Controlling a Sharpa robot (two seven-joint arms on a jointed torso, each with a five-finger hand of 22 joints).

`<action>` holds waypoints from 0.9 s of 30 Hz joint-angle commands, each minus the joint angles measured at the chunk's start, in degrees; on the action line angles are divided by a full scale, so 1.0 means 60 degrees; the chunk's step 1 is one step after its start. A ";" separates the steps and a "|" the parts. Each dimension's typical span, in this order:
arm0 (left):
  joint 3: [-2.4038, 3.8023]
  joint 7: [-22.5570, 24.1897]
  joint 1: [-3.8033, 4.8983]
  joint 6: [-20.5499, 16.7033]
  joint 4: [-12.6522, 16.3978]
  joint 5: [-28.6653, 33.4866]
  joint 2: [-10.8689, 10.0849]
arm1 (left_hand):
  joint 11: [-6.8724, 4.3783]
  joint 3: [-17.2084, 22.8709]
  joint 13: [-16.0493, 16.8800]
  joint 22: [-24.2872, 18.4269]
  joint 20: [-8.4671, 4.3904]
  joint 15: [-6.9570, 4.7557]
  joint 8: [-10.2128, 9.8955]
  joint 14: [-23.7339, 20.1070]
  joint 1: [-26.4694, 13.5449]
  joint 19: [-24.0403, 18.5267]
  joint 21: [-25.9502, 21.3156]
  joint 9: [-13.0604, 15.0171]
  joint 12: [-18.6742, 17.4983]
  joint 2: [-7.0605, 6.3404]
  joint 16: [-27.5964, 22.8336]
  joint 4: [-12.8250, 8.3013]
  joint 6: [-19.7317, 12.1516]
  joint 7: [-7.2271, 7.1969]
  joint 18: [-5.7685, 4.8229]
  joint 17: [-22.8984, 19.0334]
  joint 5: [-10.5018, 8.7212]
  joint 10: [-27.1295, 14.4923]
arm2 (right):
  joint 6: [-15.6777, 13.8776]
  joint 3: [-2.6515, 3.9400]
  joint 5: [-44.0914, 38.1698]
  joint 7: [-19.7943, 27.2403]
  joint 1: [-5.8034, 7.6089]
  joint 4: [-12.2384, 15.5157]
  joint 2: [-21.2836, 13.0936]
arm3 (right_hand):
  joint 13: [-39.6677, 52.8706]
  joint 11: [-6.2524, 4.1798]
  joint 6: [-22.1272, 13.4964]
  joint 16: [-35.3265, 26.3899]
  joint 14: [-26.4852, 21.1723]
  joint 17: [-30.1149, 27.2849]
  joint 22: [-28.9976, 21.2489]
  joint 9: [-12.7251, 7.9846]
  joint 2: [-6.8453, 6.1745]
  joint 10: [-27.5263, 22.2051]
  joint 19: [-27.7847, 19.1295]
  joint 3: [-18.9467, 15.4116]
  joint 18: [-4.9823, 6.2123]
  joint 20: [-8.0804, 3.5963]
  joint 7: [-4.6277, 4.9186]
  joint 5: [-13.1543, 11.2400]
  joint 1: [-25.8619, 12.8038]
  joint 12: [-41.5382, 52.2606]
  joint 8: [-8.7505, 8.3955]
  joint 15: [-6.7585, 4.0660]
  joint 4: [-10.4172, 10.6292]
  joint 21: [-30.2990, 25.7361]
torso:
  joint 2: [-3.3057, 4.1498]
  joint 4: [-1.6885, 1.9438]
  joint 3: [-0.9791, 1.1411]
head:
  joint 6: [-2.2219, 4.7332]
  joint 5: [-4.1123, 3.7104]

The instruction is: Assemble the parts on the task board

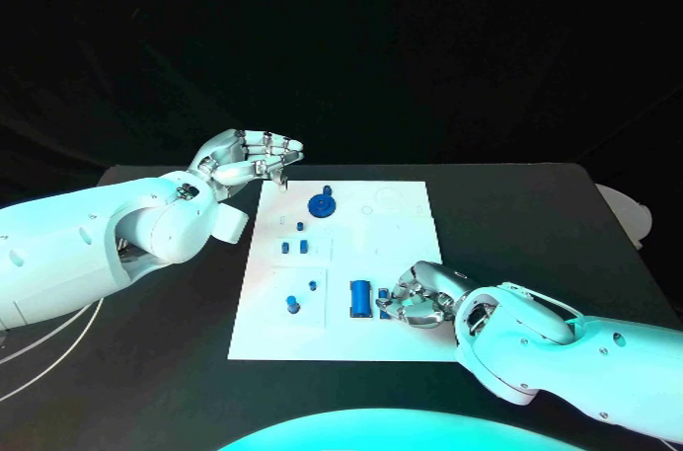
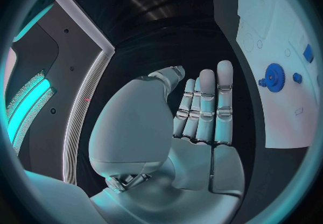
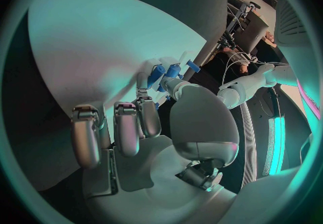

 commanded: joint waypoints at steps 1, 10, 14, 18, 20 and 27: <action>0.0006 0.0045 0.0005 0.0135 0.0028 0.0041 0.0000 | 0.0000 0.0062 -0.0018 -0.0002 0.0023 -0.0011 0.0050 -0.0090 -0.0026 -0.0063 -0.0044 -0.0019 0.0079 0.0035 0.0054 0.0020 -0.0081 -0.0013 0.0144 -0.0028 0.0064 -0.0103 | 0.0138 -0.0005 -0.0071 0.0041 -0.0014 0.0010 0.0001 | 0.1127 0.0004 0.0018 0.0026 0.0724 0.1225 0.2509 0.0019 0.0022 0.0065 0.0981 -0.0223 -0.0063 -0.0046 -0.0007 -0.0005 -0.0209 0.0010 0.0017 0.0035 0.0011 0.0042 | 0.0004 0.0006 -0.0004 | 0.0001 0.0001; 0.0006 0.0040 0.0005 0.0133 0.0028 0.0041 -0.0016 | 0.0000 0.0062 -0.0018 -0.0002 0.0023 -0.0011 0.0050 -0.0090 -0.0026 -0.0063 -0.0044 -0.0019 0.0079 0.0035 0.0054 0.0020 -0.0081 -0.0013 0.0144 -0.0028 0.0064 -0.0103 | -0.0045 -0.0005 -0.0281 0.0144 -0.0017 0.0101 -0.0127 | 0.1140 0.0001 0.0019 0.0029 0.0726 0.1232 0.2509 0.0023 0.0041 0.0074 0.0981 -0.0275 -0.0063 -0.0048 -0.0011 -0.0041 -0.0243 0.0029 0.0020 0.0033 0.0013 0.0042 | -0.0001 0.0003 0.0005 | 0.0005 0.0016; 0.0006 0.0040 0.0005 0.0133 0.0029 0.0041 -0.0021 | 0.0000 0.0062 -0.0018 -0.0002 0.0023 -0.0011 0.0050 -0.0090 -0.0026 -0.0063 -0.0044 -0.0019 0.0079 0.0035 0.0054 0.0020 -0.0081 -0.0013 0.0144 -0.0028 0.0064 -0.0103 | -0.0097 -0.0005 -0.0331 0.0223 -0.0020 0.0132 -0.0205 | 0.1135 -0.0007 0.0014 0.0029 0.0726 0.1232 0.2509 0.0030 0.0063 0.0070 0.0981 -0.0297 -0.0063 -0.0052 -0.0021 -0.0037 -0.0154 0.0018 0.0024 0.0027 -0.0029 0.0042 | 0.0000 -0.0005 0.0006 | 0.0006 0.0036; 0.0006 0.0039 0.0005 0.0134 0.0027 0.0041 -0.0024 | 0.0000 0.0062 -0.0018 -0.0002 0.0023 -0.0011 0.0050 -0.0090 -0.0026 -0.0063 -0.0044 -0.0019 0.0079 0.0035 0.0054 0.0020 -0.0081 -0.0013 0.0144 -0.0028 0.0064 -0.0103 | -0.0129 -0.0005 -0.0353 0.0400 -0.0022 0.0188 -0.0298 | 0.1126 -0.0011 -0.0014 0.0025 0.0725 0.1226 0.2509 0.0042 0.0067 0.0060 0.0981 -0.0357 -0.0063 -0.0059 -0.0021 -0.0046 0.0116 -0.0003 0.0023 0.0022 -0.0067 0.0042 | 0.0000 0.0001 0.0013 | 0.0005 0.0053; 0.0006 0.0038 0.0005 0.0133 0.0025 0.0041 -0.0027 | 0.0000 0.0062 -0.0018 -0.0002 0.0023 -0.0011 0.0050 -0.0090 -0.0026 -0.0063 -0.0044 -0.0019 0.0079 0.0035 0.0054 0.0020 -0.0081 -0.0013 0.0144 -0.0028 0.0064 -0.0103 | -0.0153 -0.0005 -0.0358 0.0525 -0.0023 0.0228 -0.0356 | 0.1128 -0.0010 -0.0025 0.0028 0.0726 0.1235 0.2509 0.0047 0.0057 0.0061 0.0981 -0.0393 -0.0063 -0.0059 -0.0019 -0.0082 0.0250 -0.0003 0.0024 0.0022 -0.0076 0.0042 | 0.0000 0.0002 0.0016 | 0.0000 0.0057; 0.0005 0.0035 0.0005 0.0129 0.0018 0.0041 -0.0038 | 0.0000 0.0062 -0.0018 -0.0002 0.0023 -0.0011 0.0050 -0.0090 -0.0026 -0.0063 -0.0044 -0.0019 0.0079 0.0035 0.0054 0.0020 -0.0081 -0.0013 0.0144 -0.0028 0.0064 -0.0103 | -0.0112 -0.0005 -0.0344 0.0806 -0.0024 0.0398 -0.0591 | 0.1138 -0.0006 -0.0031 0.0034 0.0730 0.1252 0.2509 0.0056 0.0020 0.0065 0.0981 -0.0475 -0.0063 -0.0059 -0.0014 -0.0181 0.0468 0.0005 0.0027 0.0024 -0.0078 0.0042 | -0.0003 0.0001 0.0011 | 0.0004 0.0065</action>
